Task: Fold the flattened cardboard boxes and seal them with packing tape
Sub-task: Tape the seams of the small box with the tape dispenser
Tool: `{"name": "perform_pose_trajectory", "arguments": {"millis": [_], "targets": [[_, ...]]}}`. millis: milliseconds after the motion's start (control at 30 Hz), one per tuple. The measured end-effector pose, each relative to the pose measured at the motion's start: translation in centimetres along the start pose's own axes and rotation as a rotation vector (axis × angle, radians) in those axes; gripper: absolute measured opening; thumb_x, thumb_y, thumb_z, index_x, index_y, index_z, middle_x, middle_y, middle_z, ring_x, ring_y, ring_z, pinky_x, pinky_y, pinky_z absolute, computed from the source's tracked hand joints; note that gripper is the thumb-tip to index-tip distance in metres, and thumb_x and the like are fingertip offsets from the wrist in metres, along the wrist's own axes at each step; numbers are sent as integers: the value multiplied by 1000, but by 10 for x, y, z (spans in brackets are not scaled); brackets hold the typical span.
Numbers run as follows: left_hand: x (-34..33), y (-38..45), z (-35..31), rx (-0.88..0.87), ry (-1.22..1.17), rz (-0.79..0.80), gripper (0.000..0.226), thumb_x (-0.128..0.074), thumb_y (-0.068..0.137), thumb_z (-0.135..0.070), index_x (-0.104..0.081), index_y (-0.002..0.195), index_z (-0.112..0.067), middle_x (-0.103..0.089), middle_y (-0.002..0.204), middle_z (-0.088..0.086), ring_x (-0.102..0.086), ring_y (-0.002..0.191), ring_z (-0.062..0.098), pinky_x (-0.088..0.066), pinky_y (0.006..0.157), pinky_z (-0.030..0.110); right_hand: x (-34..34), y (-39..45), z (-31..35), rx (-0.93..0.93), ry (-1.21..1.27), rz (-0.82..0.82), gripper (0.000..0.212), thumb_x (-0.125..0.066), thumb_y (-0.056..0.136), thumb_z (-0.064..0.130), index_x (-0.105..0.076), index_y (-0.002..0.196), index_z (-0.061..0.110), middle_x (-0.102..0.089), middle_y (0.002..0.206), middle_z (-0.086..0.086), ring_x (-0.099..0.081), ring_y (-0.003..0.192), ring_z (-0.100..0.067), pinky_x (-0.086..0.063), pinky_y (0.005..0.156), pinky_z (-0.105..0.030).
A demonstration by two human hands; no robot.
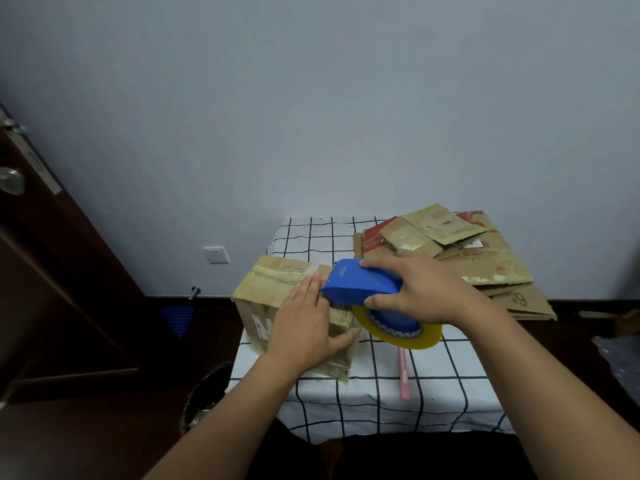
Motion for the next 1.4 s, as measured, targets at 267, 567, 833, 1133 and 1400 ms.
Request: {"name": "perform_pose_trajectory", "arguments": {"millis": [267,567,833,1133,1400], "targets": [[3,-1,-7,-26,16,13,102,-23,80,-85,-15,157,-19,-5,165,7,-1,152,19,-4,123,35,2,-16,-16,17,107,-58,64,-68,83,56,-43,141,46,-35,98,35,-41,100,-3,-39,89,-28],[1,2,-3,-11,31,44,100,-24,82,-83,-10,158,-19,-5,165,6,-1,152,18,-4,122,33,2,-23,-25,-17,116,-56,65,-68,81,58,-45,140,47,-47,116,21,-44,104,-6,-41,90,-31],[1,0,2,-24,18,67,90,-26,86,-80,0,157,-31,-2,165,7,0,152,20,-5,121,36,2,-36,-43,-53,78,-29,65,-68,79,61,-43,139,52,-51,117,17,-48,100,-6,-37,82,-26],[8,-1,-7,-79,-9,8,87,-4,78,-76,-7,156,-37,1,165,5,4,152,18,-1,123,35,-31,-47,-64,-65,160,-89,66,-64,76,66,-43,138,53,-49,112,18,-49,100,-4,-44,87,-30],[4,2,-32,-267,-20,22,82,-38,93,-65,4,156,-34,1,165,-2,0,151,13,-2,123,32,-66,-56,-79,-76,322,-157,64,-71,82,54,-43,139,48,-44,117,26,-47,105,4,-37,85,-14]]}}
Point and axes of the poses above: each hand's wrist, its own y-axis towards the middle knuckle, its own x-axis out of the back of the hand, z = x × y, the point moved 10 cm from there along y, towards the middle knuckle
